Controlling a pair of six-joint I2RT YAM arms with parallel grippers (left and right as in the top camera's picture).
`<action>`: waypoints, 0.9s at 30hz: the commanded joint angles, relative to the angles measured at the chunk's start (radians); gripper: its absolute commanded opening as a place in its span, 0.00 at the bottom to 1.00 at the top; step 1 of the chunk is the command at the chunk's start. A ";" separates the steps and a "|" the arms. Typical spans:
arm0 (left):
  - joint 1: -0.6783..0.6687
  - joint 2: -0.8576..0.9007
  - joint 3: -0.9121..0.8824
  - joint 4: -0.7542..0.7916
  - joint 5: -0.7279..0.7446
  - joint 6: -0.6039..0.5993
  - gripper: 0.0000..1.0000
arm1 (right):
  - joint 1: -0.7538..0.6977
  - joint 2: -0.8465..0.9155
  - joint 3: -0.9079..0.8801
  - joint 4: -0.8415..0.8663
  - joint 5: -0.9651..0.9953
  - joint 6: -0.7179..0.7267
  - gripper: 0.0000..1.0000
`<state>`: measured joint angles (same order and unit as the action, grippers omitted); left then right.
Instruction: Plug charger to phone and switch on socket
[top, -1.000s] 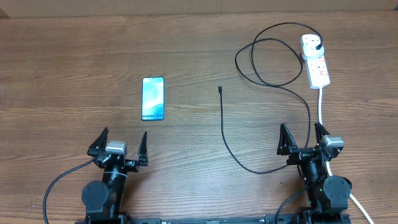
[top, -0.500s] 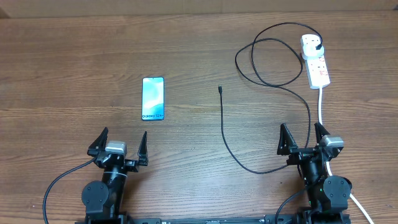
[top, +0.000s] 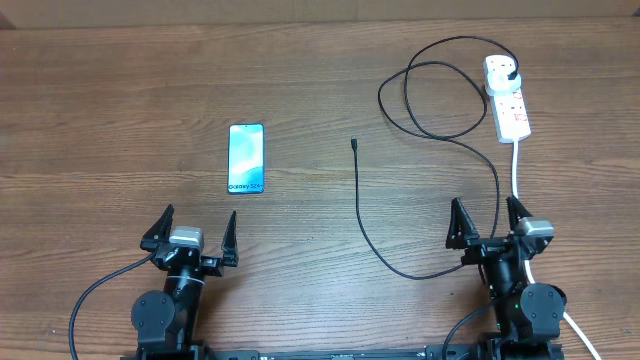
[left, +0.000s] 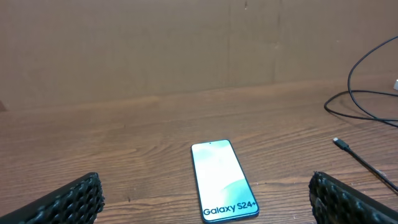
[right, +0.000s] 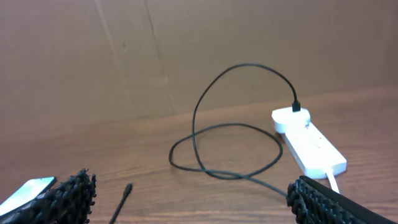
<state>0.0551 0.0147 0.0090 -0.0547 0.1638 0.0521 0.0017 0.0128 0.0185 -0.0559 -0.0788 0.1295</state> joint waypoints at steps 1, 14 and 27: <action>0.003 -0.010 0.007 0.006 0.004 -0.007 1.00 | 0.005 -0.010 -0.010 0.032 0.000 -0.008 1.00; 0.004 0.027 0.088 0.002 -0.015 -0.078 1.00 | 0.005 -0.010 0.016 0.047 -0.001 -0.008 1.00; 0.003 0.292 0.280 -0.003 -0.006 -0.079 1.00 | 0.005 -0.006 0.056 0.043 -0.025 -0.008 1.00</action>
<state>0.0551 0.2497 0.2142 -0.0578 0.1596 -0.0090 0.0017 0.0128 0.0227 -0.0170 -0.0841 0.1291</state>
